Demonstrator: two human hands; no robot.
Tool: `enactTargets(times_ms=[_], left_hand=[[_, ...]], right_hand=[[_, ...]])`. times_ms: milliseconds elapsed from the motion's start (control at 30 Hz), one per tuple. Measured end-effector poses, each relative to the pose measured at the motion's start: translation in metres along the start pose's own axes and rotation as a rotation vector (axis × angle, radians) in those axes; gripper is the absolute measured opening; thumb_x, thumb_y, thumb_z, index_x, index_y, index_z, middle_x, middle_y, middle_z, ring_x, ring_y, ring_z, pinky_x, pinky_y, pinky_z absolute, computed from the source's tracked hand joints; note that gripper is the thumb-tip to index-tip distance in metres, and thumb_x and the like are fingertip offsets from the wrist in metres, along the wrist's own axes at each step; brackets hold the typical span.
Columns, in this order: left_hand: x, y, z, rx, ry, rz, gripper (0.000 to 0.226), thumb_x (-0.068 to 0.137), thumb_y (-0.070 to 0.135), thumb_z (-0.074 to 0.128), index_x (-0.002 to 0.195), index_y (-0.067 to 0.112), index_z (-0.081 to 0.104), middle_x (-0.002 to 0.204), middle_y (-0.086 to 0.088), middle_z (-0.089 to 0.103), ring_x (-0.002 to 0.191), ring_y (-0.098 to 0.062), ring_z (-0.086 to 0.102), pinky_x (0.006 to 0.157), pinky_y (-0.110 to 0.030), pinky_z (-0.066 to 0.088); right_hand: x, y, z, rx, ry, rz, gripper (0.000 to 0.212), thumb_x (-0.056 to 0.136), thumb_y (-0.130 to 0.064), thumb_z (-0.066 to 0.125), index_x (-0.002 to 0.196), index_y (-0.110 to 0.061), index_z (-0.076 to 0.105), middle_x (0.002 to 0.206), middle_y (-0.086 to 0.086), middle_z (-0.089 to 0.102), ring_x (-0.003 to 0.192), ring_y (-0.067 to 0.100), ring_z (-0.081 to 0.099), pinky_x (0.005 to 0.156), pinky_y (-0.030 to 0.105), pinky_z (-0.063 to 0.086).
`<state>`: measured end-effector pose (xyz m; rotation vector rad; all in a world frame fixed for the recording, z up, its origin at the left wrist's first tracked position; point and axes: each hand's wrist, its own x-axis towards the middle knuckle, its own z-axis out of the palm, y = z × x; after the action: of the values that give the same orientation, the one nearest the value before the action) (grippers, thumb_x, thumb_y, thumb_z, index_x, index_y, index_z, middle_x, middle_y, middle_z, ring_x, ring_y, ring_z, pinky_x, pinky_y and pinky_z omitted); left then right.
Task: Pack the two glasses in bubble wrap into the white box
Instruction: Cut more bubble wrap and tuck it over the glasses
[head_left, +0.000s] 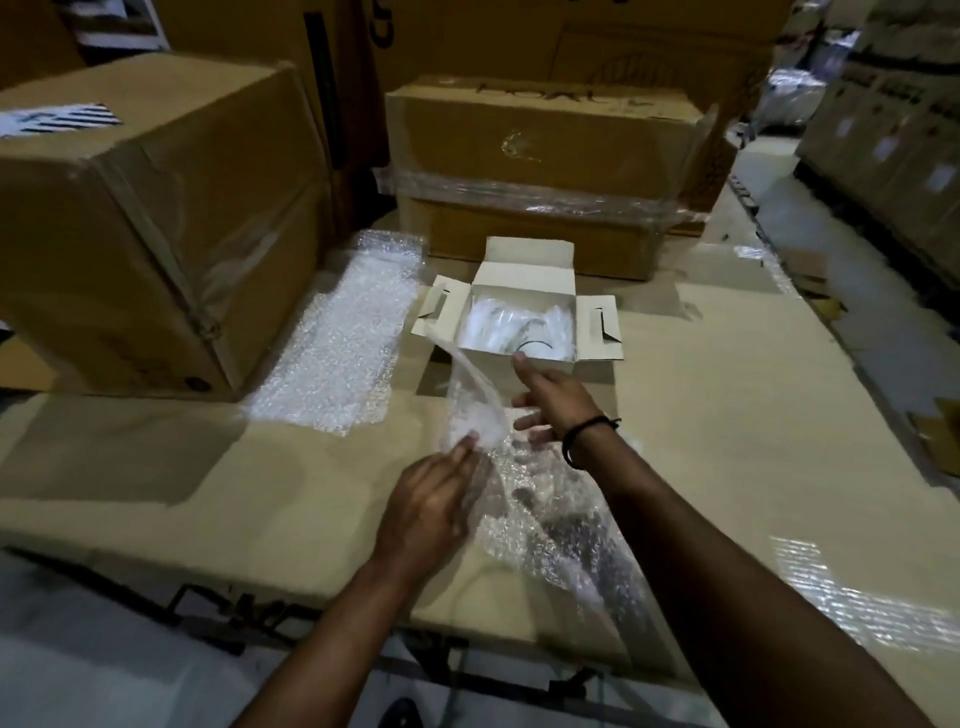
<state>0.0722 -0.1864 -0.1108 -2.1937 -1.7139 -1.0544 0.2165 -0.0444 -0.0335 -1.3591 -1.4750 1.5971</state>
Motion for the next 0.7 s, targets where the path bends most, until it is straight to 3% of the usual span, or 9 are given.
enactTargets(times_ms=[67, 133, 167, 233, 367, 467, 567, 633, 700], left_hand=[[0.0, 0.004, 0.002, -0.041, -0.074, 0.114, 0.043, 0.091, 0.006, 0.042, 0.13, 0.01, 0.058, 0.146, -0.006, 0.049, 0.107, -0.024, 0.063, 0.091, -0.034, 0.047], [0.0, 0.004, 0.003, -0.078, -0.139, 0.19, 0.051, 0.086, 0.006, 0.056, 0.135, 0.015, 0.053, 0.152, -0.006, 0.04, 0.106, -0.025, 0.061, 0.088, -0.036, 0.048], [-0.001, 0.001, 0.003, -0.092, -0.157, 0.207, 0.056, 0.085, 0.012, 0.061, 0.139, 0.018, 0.049, 0.155, -0.008, 0.035, 0.107, -0.026, 0.06, 0.087, -0.037, 0.049], [-0.003, -0.003, 0.0, -0.184, -0.154, 0.167, 0.063, 0.088, 0.035, 0.064, 0.144, 0.023, 0.04, 0.158, -0.012, 0.028, 0.115, -0.027, 0.057, 0.088, -0.039, 0.05], [0.002, -0.01, -0.004, -0.468, -0.02, -0.14, 0.068, 0.088, 0.067, 0.044, 0.143, 0.027, 0.041, 0.156, -0.005, 0.027, 0.134, -0.022, 0.042, 0.101, -0.038, 0.042], [0.017, -0.019, 0.003, -0.3, -0.06, -0.344, 0.074, 0.087, 0.077, 0.031, 0.132, 0.025, 0.057, 0.14, -0.002, 0.051, 0.123, -0.025, 0.049, 0.1, -0.044, 0.039], [0.03, -0.02, 0.007, -0.03, -0.319, -0.478, 0.081, 0.075, 0.081, 0.035, 0.132, 0.027, 0.057, 0.132, 0.002, 0.057, 0.121, -0.026, 0.044, 0.094, -0.037, 0.027], [0.034, -0.018, 0.01, 0.086, -0.435, -0.507, 0.076, 0.076, 0.079, 0.043, 0.134, 0.031, 0.054, 0.132, 0.003, 0.055, 0.122, -0.025, 0.04, 0.093, -0.038, 0.025], [0.037, -0.016, 0.011, 0.148, -0.484, -0.507, 0.07, 0.08, 0.076, 0.049, 0.134, 0.032, 0.052, 0.13, 0.002, 0.055, 0.121, -0.025, 0.041, 0.091, -0.039, 0.027]], right_hand=[[0.007, -0.008, 0.006, -0.064, -0.013, 0.013, 0.079, 0.07, -0.058, 0.074, 0.133, -0.017, 0.05, 0.117, 0.008, 0.062, 0.086, 0.024, 0.063, 0.056, 0.029, 0.052], [0.014, -0.008, 0.01, -0.206, 0.055, -0.036, 0.069, 0.071, -0.026, 0.083, 0.131, -0.011, 0.052, 0.119, 0.007, 0.061, 0.098, 0.025, 0.063, 0.074, 0.033, 0.056], [0.017, -0.006, 0.01, -0.234, 0.091, -0.05, 0.058, 0.072, -0.012, 0.081, 0.125, -0.008, 0.058, 0.113, 0.008, 0.065, 0.092, 0.024, 0.065, 0.076, 0.033, 0.055], [0.016, -0.002, 0.005, -0.196, 0.142, -0.066, 0.037, 0.074, 0.001, 0.073, 0.109, -0.008, 0.066, 0.092, 0.008, 0.068, 0.071, 0.019, 0.064, 0.064, 0.027, 0.053], [0.0, 0.009, -0.025, 0.009, 0.18, 0.003, 0.014, 0.082, 0.003, 0.063, 0.083, -0.009, 0.067, 0.059, 0.0, 0.062, 0.045, 0.011, 0.055, 0.042, 0.016, 0.04], [-0.011, 0.025, -0.042, 0.068, 0.202, 0.154, 0.008, 0.091, -0.009, 0.058, 0.092, -0.007, 0.066, 0.072, 0.006, 0.063, 0.054, 0.015, 0.054, 0.048, 0.019, 0.041], [-0.019, 0.038, -0.052, 0.134, 0.276, 0.274, 0.043, 0.095, -0.046, 0.051, 0.115, -0.009, 0.06, 0.094, 0.007, 0.063, 0.07, 0.02, 0.057, 0.053, 0.023, 0.04], [-0.026, 0.043, -0.054, 0.043, 0.324, 0.241, 0.072, 0.079, -0.074, 0.049, 0.124, -0.018, 0.049, 0.11, 0.008, 0.057, 0.092, 0.027, 0.058, 0.062, 0.026, 0.039], [-0.035, 0.047, -0.051, -0.126, 0.328, 0.141, 0.098, 0.066, -0.067, 0.071, 0.14, -0.014, 0.035, 0.132, 0.011, 0.049, 0.119, 0.029, 0.05, 0.085, 0.033, 0.045]])
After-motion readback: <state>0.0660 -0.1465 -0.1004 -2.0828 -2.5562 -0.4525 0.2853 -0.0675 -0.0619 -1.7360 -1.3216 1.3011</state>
